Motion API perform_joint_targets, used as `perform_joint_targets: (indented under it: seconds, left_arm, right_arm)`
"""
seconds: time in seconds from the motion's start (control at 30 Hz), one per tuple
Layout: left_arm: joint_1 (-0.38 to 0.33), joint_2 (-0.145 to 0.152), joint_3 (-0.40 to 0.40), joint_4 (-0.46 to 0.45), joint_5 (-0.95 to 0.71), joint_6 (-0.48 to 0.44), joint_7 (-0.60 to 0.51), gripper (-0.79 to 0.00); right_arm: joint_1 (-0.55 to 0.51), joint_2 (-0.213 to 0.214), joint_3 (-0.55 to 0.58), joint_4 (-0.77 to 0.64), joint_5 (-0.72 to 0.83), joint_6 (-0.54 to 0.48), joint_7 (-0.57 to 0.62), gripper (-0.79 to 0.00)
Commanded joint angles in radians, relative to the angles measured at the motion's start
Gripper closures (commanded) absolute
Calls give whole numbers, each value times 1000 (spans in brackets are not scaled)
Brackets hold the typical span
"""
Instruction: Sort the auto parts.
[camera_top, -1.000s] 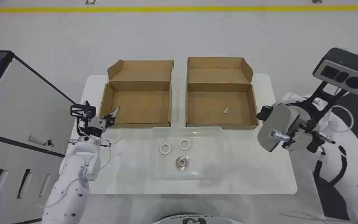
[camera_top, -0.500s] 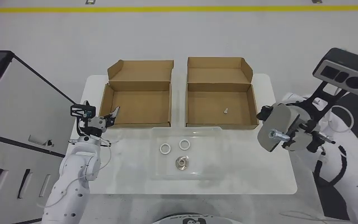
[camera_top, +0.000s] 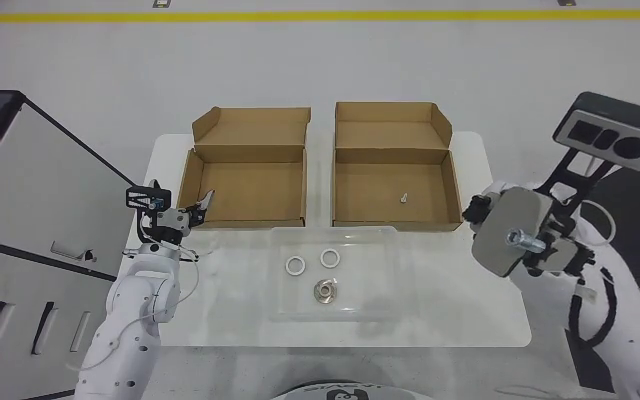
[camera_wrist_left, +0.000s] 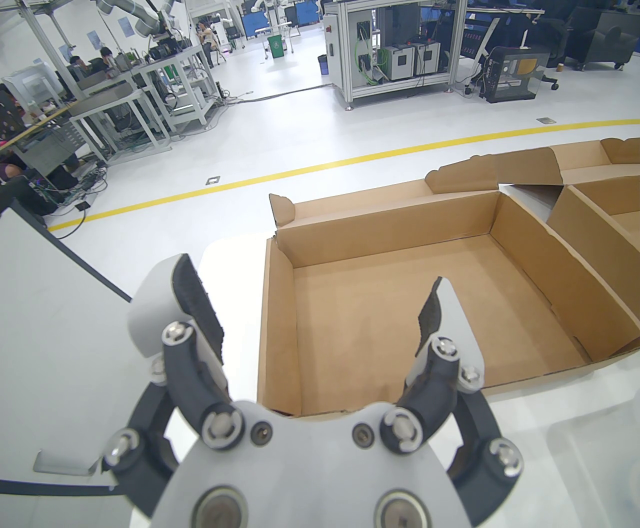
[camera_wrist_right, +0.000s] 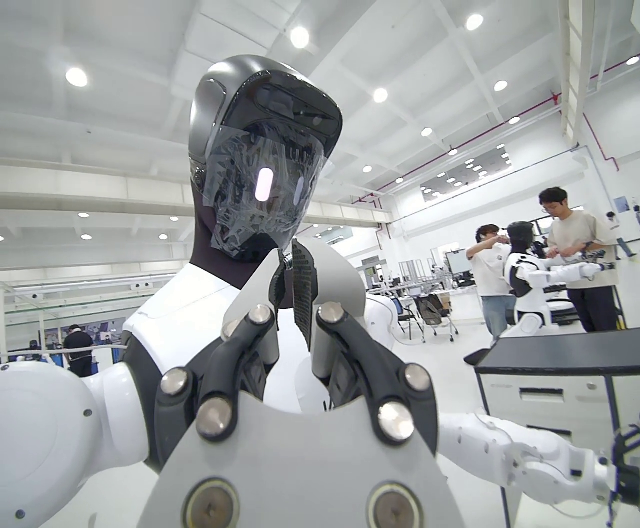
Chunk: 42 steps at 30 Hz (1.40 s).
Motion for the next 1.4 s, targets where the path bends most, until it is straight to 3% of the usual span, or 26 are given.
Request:
perform_joint_targets:
  seconds: [0.0, 0.27, 0.5, 0.8, 1.37]
  left_arm:
    - [0, 0, 0, 0, 0, 0, 0, -785]
    - [0, 0, 0, 0, 0, 0, 0, -785]
    - [0, 0, 0, 0, 0, 0, 0, -785]
    - [0, 0, 0, 0, 0, 0, 0, -785]
    - [0, 0, 0, 0, 0, 0, 0, -785]
  right_arm:
    - [2, -8, -17, -1, 34, 2, 18, 0]
    - [27, -41, -51, 20, 106, 28, 81, 0]
    - [27, -42, 9, 86, -7, 131, 175, 0]
    - [-9, -45, 77, 85, -42, 187, 238, 0]
    - [-9, -102, 81, 26, 101, 113, 167, 0]
